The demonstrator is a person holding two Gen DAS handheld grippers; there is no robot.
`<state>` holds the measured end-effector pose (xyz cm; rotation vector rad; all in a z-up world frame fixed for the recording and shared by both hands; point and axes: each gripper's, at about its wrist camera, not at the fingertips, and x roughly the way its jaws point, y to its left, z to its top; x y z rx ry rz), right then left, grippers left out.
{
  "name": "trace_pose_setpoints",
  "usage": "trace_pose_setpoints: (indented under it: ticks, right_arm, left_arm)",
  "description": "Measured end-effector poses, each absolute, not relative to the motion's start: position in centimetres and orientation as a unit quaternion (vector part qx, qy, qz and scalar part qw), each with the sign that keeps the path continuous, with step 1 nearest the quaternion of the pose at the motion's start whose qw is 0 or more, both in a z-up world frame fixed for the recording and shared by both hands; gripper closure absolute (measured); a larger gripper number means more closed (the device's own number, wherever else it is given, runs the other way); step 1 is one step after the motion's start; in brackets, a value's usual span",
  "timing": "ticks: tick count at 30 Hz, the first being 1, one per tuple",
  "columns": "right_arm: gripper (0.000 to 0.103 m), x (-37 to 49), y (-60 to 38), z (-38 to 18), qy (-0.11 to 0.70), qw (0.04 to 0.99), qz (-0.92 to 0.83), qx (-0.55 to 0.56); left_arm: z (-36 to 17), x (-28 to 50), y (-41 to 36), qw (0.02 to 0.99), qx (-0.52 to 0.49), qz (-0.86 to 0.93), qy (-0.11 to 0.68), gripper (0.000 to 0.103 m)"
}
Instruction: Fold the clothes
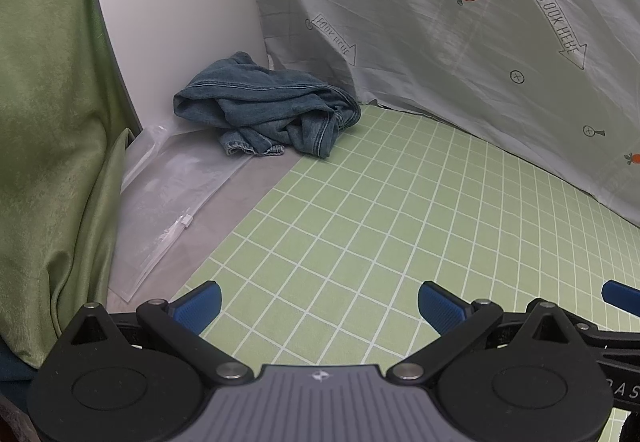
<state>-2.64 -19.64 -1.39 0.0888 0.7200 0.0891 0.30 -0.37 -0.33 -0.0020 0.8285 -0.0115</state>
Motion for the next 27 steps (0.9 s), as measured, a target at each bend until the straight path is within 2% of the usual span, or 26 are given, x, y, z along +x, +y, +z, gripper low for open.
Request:
trace_pose_setpoints:
  ticks: [17, 27]
  right_arm:
    - [0.0, -1.2, -20.0, -1.6, 0.349, 0.935, 0.045, 0.051]
    - [0.0, 3.9, -18.9, -2.4, 0.346, 0.934, 0.073, 0.051]
  left_arm:
    - [-1.1, 2.5, -0.2, 0.91, -0.011, -0.016, 0.415, 0.0]
    - [-2.3, 8.1, 1.7, 0.901, -0.035, 0.0, 0.433, 0.0]
